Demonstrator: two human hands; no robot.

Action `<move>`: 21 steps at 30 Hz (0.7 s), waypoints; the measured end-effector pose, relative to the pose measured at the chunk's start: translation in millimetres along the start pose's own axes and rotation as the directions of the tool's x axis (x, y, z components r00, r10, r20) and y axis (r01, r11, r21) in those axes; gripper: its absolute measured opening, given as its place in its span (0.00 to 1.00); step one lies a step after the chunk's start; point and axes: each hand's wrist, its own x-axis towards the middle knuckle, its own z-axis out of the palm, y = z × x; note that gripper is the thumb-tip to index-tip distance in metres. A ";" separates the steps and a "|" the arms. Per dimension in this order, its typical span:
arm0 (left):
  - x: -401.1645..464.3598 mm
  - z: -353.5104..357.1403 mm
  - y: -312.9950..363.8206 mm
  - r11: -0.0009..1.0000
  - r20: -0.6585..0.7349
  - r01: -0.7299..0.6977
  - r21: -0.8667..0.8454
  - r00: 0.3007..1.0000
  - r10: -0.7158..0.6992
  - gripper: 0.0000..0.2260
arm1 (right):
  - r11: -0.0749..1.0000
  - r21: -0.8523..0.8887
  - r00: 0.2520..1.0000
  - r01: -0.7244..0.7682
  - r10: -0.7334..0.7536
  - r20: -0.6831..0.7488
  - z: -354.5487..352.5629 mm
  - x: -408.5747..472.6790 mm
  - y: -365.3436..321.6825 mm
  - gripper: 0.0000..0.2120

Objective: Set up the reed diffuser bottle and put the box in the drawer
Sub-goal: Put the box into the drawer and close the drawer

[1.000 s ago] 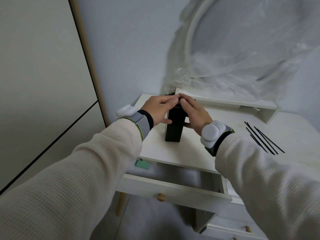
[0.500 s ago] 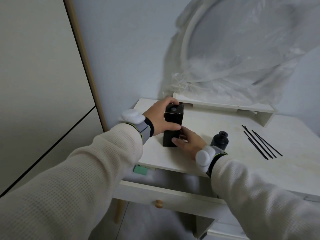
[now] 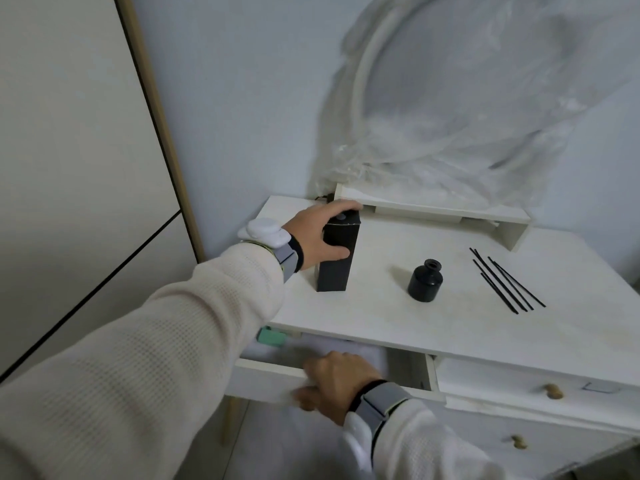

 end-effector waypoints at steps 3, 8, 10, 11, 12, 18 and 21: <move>-1.4 4.3 -0.9 0.998 -0.021 0.012 -0.066 1.000 -0.014 0.33 | 0.999 0.029 1.000 -0.017 0.017 0.007 0.4 -2.4 -1.8 0.17; -13.2 0.3 -3.2 0.993 -0.132 0.018 -0.116 0.991 -0.033 0.31 | 0.999 0.029 1.000 -0.018 0.018 -0.005 3.0 -8.1 -6.7 0.17; -24.2 -6.8 -2.6 0.992 -0.160 0.013 -0.124 0.987 -0.033 0.31 | 1.000 0.017 1.000 -0.004 0.004 -0.006 6.8 -13.0 -9.0 0.17; -30.6 -11.6 -2.2 0.991 -0.175 0.017 -0.133 0.984 -0.040 0.31 | 1.000 0.008 1.000 0.010 -0.010 -0.006 9.5 -15.7 -10.4 0.17; -38.4 -17.5 -2.2 0.989 -0.192 0.023 -0.143 0.980 -0.050 0.31 | 1.000 -0.002 1.000 0.027 -0.027 -0.004 12.8 -18.7 -12.8 0.17; -83.6 -51.7 1.9 0.983 -0.245 0.048 -0.177 0.965 -0.092 0.29 | 0.995 -0.004 0.992 0.103 -0.103 -0.075 34.2 -41.2 -21.8 0.15; -110.9 -59.3 5.2 0.980 -0.249 0.064 -0.190 0.962 -0.111 0.29 | 0.994 -0.017 0.991 0.106 -0.107 -0.085 43.0 -50.4 -26.4 0.15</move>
